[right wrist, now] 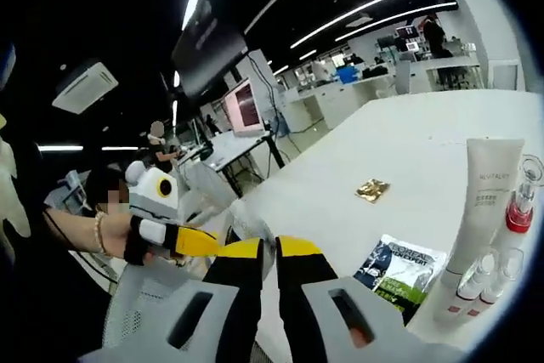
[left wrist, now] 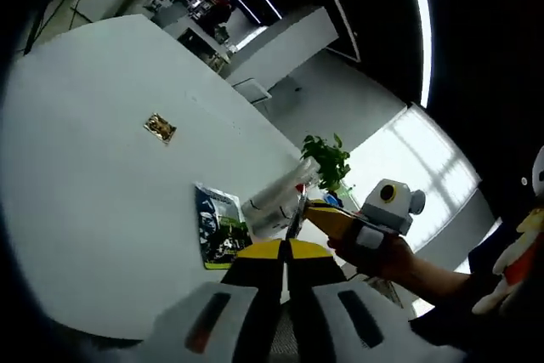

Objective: Arrange the skincare products in the storage area until every visible bottle or jar stands upright without overlapping.

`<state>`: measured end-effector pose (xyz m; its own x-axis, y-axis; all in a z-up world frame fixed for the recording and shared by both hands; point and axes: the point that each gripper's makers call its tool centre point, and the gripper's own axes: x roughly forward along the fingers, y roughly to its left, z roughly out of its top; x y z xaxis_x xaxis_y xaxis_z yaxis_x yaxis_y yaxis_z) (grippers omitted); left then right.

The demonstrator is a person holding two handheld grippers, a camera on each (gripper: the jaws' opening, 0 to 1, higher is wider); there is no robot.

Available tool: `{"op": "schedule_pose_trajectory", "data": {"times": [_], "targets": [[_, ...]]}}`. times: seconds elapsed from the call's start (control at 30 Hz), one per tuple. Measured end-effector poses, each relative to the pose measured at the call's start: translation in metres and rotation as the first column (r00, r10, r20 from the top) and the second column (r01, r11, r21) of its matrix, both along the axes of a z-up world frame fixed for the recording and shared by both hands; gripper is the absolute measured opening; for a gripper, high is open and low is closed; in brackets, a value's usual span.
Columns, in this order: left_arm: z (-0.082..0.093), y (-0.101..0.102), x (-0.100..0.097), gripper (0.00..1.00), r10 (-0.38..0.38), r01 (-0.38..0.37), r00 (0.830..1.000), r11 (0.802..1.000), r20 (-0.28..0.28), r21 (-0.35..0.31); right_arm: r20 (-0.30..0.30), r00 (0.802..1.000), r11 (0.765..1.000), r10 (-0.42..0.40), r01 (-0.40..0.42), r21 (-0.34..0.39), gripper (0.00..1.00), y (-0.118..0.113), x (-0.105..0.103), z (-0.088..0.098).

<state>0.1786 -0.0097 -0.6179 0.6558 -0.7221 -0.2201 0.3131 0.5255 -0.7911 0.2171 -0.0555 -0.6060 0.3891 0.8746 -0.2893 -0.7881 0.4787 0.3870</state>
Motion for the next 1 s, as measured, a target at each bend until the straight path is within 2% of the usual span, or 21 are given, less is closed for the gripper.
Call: {"op": "schedule_pose_trajectory", "data": {"times": [0.07, 0.2, 0.3, 0.43, 0.53, 0.67, 1.0], "targets": [[0.003, 0.001, 0.003, 0.02, 0.022, -0.023, 1.0, 0.999, -0.01, -0.043, -0.01, 1.0, 1.0, -0.006, 0.006, 0.003, 0.06, 0.0, 0.003, 0.0], [0.001, 0.0, 0.002, 0.02, 0.037, -0.038, 0.999, 0.998, -0.026, -0.056, 0.0, 1.0, 0.999, 0.0, 0.0, -0.037, 0.01, 0.002, 0.002, -0.003], [-0.001, -0.002, 0.004, 0.02, 0.065, -0.068, 0.997, 0.996, -0.05, -0.059, 0.064, 0.998, 0.992, -0.006, 0.013, -0.122, 0.01, 0.003, 0.008, -0.01], [-0.018, 0.004, 0.009, 0.02, 0.134, -0.137, 0.983, 0.991, -0.128, -0.014, 0.084, 0.996, 0.982, -0.012, 0.027, -0.187, 0.01, 0.009, 0.012, -0.018], [-0.024, 0.007, 0.012, 0.02, 0.161, -0.16, 0.977, 0.987, -0.143, 0.019, 0.112, 0.994, 0.974, -0.009, 0.034, -0.222, 0.01, 0.015, 0.015, -0.021], [-0.036, 0.014, 0.017, 0.02, 0.206, -0.202, 0.959, 0.979, -0.194, 0.043, 0.107, 0.994, 0.969, -0.016, 0.042, -0.245, 0.01, 0.018, 0.023, -0.029], [-0.061, 0.018, 0.026, 0.02, 0.218, -0.19, 0.948, 0.973, -0.234, 0.134, 0.099, 0.995, 0.943, -0.011, 0.043, -0.329, 0.01, 0.023, 0.036, -0.059]]}}
